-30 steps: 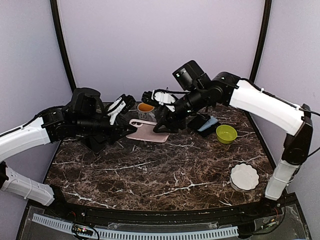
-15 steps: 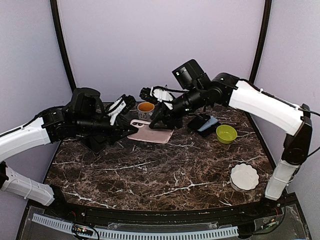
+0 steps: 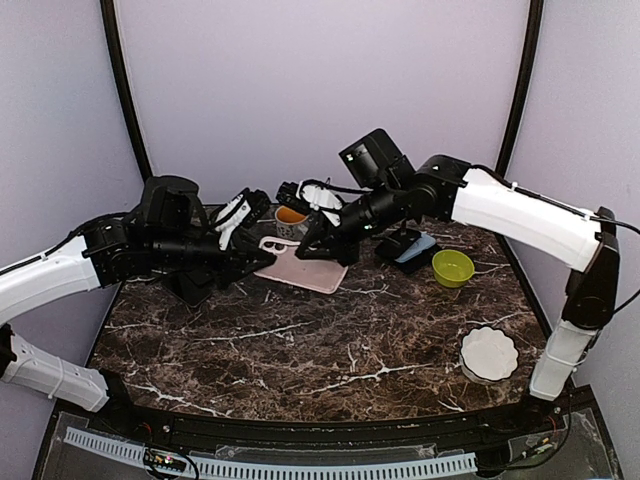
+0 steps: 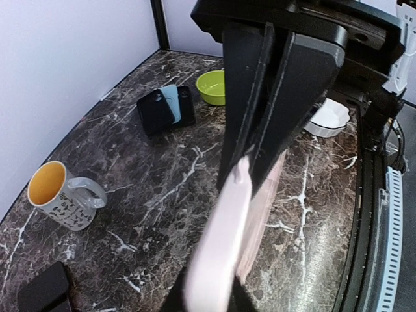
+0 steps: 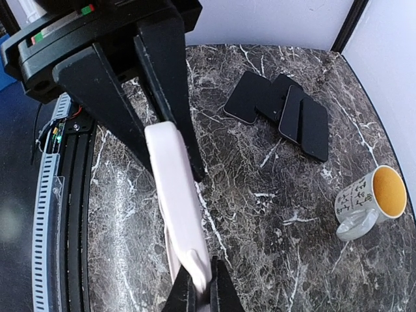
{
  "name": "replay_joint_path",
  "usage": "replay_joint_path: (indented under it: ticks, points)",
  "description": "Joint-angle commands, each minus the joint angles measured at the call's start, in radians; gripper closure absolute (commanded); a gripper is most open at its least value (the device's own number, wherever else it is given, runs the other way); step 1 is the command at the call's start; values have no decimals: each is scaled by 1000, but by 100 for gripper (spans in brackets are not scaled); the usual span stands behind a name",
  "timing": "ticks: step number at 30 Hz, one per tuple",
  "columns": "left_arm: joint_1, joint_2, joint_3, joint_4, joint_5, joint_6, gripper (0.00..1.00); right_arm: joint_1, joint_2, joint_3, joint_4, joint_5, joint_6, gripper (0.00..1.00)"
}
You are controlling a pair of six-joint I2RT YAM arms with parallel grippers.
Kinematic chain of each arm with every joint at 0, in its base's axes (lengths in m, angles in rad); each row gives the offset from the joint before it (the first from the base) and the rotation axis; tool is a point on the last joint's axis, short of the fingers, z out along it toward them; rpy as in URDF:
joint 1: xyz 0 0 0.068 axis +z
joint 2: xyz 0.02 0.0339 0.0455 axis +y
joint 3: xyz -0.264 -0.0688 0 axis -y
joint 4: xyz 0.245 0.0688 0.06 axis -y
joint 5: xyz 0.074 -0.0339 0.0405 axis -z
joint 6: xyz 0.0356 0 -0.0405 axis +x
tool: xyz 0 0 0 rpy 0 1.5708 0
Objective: Put the phone into the phone case
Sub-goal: Pass from the left arm to the right, then place the phone case at the center of the board.
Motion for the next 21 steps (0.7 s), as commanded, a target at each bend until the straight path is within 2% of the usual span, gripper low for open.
replay_joint_path:
  ticks: [1, 2, 3, 5, 7, 9, 13, 16, 21]
  points:
    - [-5, -41, -5, 39, -67, -47, 56, -4, -30, -53, 145, 114, 246, 100]
    - [-5, -40, -1, 32, -126, -56, 47, -11, -31, -63, 161, 134, 327, 100]
    - [-5, -39, 9, 13, -160, -71, 32, -15, -32, -78, 180, 151, 420, 100]
    - [-2, -35, 20, -16, -278, -80, 19, -26, -42, -129, 227, 178, 603, 100]
    - [14, -27, 31, -42, -364, -82, 11, -40, -54, -207, 290, 195, 801, 100]
    - [61, -8, 44, -74, -387, -94, 8, -45, -68, -306, 364, 216, 974, 100]
    - [166, 40, 64, -129, -395, -140, 4, -45, -87, -503, 538, 238, 1211, 100]
    - [184, 46, 27, -126, -421, -129, 4, -43, -79, -587, 600, 264, 1330, 100]
    - [197, 34, -68, -78, -422, -101, 3, -35, -23, -651, 624, 246, 1432, 100]
